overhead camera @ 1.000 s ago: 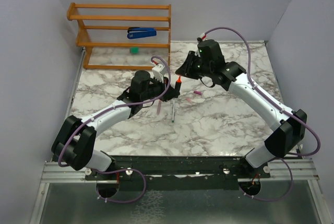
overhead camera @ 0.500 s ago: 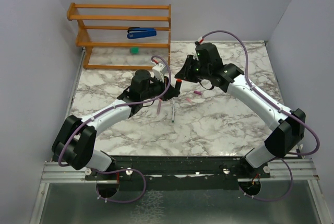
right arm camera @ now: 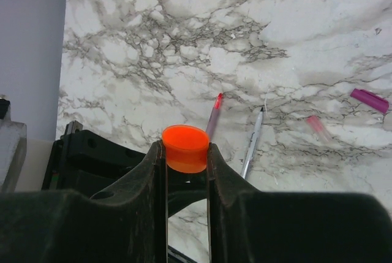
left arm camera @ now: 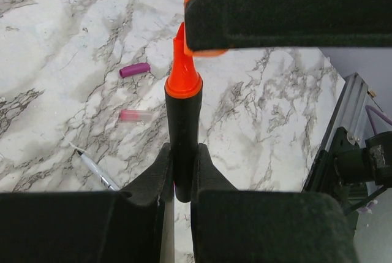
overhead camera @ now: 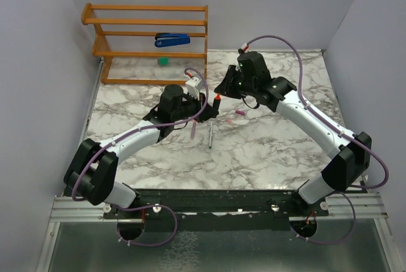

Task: Insert the pens into the pen caps

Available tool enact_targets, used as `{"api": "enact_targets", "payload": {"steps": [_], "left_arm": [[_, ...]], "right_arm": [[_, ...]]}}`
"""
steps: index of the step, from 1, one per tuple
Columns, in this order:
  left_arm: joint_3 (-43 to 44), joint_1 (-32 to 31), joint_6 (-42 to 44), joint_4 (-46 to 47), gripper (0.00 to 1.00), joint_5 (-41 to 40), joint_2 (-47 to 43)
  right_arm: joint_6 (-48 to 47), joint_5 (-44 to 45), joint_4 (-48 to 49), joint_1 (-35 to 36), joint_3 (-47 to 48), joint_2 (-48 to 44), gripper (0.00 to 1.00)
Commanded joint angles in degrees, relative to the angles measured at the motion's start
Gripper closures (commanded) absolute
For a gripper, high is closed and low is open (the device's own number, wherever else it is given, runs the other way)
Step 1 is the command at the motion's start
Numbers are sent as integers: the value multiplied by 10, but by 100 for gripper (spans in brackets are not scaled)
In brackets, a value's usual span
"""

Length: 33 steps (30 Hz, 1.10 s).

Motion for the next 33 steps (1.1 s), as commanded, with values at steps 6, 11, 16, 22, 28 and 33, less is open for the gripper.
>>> {"api": "enact_targets", "payload": {"steps": [6, 11, 16, 22, 28, 33], "left_arm": [[4, 1, 5, 9, 100, 24, -3], [3, 2, 6, 7, 100, 24, -6], [4, 2, 9, 6, 100, 24, -7], [6, 2, 12, 5, 100, 24, -5], [9, 2, 19, 3, 100, 19, 0], [24, 5, 28, -3, 100, 14, 8]], "right_arm": [[-13, 46, 19, 3, 57, 5, 99], [-10, 39, 27, 3, 44, 10, 99], [-9, 39, 32, 3, 9, 6, 99], [-1, 31, 42, 3, -33, 2, 99], [-1, 16, 38, 3, -35, -1, 99], [-3, 4, 31, 8, -38, -5, 99]]}}
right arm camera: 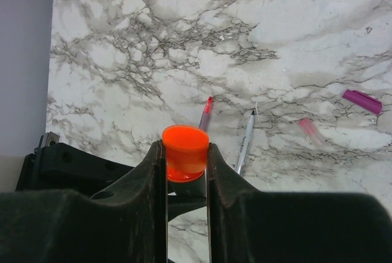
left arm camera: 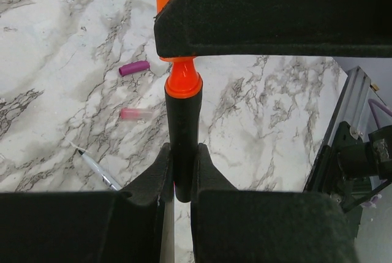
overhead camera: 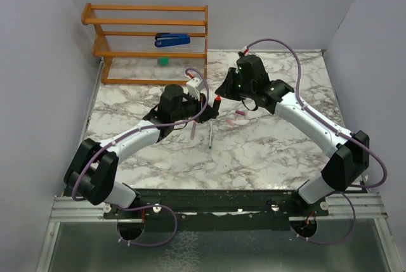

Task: Insert the pens into the pen caps

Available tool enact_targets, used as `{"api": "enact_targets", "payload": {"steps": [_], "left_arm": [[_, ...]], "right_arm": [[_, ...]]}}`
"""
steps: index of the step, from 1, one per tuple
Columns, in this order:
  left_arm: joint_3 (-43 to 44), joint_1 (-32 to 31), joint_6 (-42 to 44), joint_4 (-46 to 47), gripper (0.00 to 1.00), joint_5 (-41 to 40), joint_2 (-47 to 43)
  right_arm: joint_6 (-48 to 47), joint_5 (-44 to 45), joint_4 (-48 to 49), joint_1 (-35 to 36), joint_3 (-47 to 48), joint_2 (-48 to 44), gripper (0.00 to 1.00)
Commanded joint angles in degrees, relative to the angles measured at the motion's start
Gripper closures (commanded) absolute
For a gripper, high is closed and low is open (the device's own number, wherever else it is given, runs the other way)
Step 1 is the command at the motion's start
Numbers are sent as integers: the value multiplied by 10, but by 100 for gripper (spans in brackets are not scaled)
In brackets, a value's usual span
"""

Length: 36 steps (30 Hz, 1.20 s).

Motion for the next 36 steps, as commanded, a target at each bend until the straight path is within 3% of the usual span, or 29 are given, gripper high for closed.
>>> {"api": "enact_targets", "payload": {"steps": [1, 15, 36], "left_arm": [[30, 6, 18, 0, 100, 6, 10], [118, 14, 59, -45, 100, 3, 36], [168, 32, 88, -4, 100, -65, 18]], "right_arm": [[-3, -18, 1, 9, -12, -6, 99], [-1, -18, 17, 42, -54, 3, 99], [20, -21, 29, 78, -110, -6, 99]]}}
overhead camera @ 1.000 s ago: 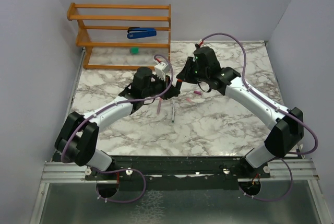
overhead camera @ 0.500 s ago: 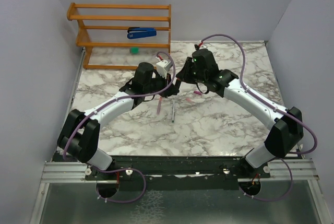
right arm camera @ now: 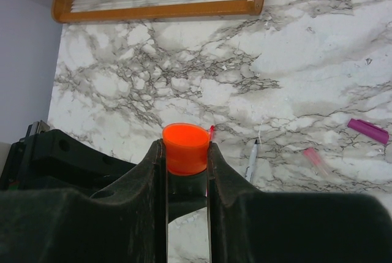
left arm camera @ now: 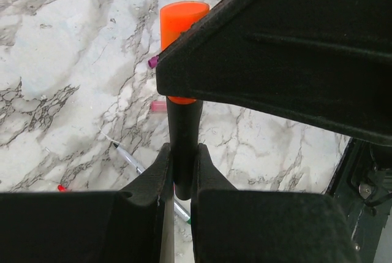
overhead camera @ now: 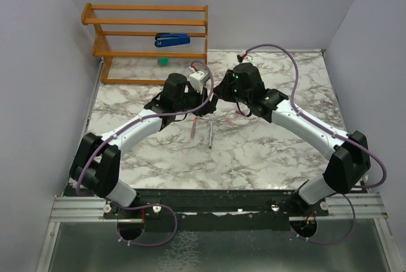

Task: Insert the pens into the pen caps

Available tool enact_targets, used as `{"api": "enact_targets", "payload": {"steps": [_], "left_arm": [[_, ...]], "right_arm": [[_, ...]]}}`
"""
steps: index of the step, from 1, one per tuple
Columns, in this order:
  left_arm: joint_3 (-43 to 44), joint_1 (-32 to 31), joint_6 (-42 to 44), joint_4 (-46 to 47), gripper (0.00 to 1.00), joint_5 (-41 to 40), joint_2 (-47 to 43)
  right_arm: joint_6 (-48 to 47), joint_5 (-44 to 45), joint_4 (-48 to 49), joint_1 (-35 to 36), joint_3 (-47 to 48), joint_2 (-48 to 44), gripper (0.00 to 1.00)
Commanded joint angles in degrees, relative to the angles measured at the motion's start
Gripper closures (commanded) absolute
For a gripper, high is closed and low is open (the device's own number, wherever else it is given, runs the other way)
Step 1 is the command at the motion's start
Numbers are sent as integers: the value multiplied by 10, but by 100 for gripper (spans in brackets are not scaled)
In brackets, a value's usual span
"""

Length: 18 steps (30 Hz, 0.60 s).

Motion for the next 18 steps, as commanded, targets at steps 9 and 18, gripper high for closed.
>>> {"api": "enact_targets", "payload": {"steps": [9, 18], "left_arm": [[71, 15, 49, 133, 100, -88, -38], [62, 16, 94, 141, 100, -81, -53]], "right_arm": [[18, -78, -86, 61, -51, 7, 99], [26, -104, -78, 77, -66, 15, 99]]}}
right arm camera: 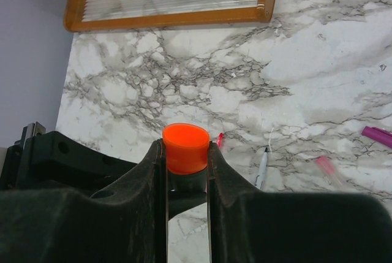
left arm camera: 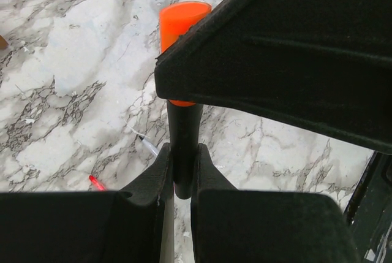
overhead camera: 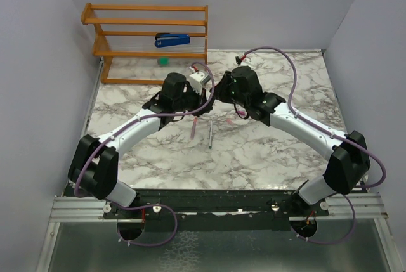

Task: Insert the pens into the pen caps

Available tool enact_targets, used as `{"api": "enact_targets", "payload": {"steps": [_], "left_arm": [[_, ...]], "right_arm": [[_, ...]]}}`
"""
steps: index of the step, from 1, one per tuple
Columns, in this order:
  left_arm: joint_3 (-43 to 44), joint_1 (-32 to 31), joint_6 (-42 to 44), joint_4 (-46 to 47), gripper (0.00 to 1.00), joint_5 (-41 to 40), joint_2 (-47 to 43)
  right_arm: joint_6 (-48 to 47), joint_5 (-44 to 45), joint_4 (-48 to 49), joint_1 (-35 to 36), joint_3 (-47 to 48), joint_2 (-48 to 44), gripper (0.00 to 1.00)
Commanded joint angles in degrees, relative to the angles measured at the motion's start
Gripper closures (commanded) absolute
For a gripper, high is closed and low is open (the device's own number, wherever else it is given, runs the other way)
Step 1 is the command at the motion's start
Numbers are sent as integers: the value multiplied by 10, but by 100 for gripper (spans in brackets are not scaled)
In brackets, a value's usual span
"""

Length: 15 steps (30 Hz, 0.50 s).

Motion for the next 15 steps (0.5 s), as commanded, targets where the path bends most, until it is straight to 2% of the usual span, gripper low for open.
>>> {"api": "enact_targets", "payload": {"steps": [1, 10, 12, 15], "left_arm": [[50, 14, 35, 177, 100, -50, -46], [-19, 14, 53, 186, 100, -11, -67], [-40, 14, 56, 186, 100, -9, -75], [-69, 14, 59, 186, 100, -10, -86]], "right_arm": [[15, -125, -127, 62, -37, 21, 99], [-19, -83, -153, 62, 23, 20, 98], [-31, -77, -145, 62, 36, 16, 91], [-56, -72, -130, 61, 53, 10, 65]]}}
